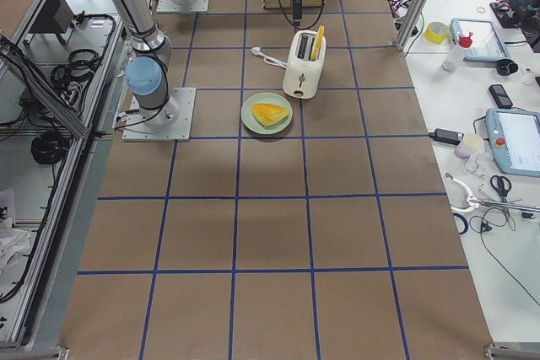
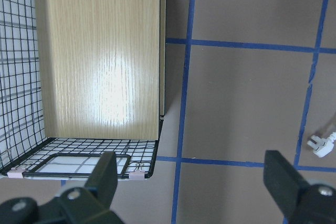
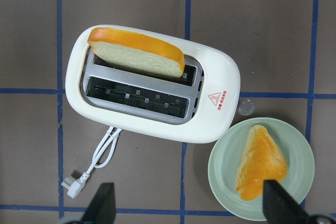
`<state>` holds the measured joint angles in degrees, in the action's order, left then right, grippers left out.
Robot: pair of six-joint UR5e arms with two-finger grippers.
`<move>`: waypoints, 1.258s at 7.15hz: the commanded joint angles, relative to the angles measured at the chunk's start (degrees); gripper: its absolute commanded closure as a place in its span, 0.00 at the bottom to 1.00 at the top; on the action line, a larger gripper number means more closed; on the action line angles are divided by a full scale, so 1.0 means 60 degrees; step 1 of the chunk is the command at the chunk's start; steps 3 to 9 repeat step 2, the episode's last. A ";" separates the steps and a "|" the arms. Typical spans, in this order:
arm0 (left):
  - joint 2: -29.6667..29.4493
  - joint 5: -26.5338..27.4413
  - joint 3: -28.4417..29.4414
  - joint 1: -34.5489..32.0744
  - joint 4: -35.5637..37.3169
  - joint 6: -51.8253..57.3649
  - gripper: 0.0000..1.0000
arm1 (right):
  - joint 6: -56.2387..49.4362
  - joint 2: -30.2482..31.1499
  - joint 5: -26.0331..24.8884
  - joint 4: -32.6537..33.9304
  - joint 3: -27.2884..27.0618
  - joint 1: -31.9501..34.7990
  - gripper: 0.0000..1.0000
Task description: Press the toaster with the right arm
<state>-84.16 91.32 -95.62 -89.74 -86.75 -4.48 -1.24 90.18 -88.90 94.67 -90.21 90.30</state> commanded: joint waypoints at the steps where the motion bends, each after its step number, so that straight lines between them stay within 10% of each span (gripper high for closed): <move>1: 0.0009 0.0014 0.0000 0.0000 0.0000 0.0000 0.00 | 0.0002 0.0000 -0.0007 -0.0002 0.0006 -0.0007 0.00; 9: -0.0006 0.0015 0.0000 0.0000 0.0000 0.0000 0.00 | 0.0002 0.0014 -0.0007 -0.0002 0.0006 -0.0007 0.00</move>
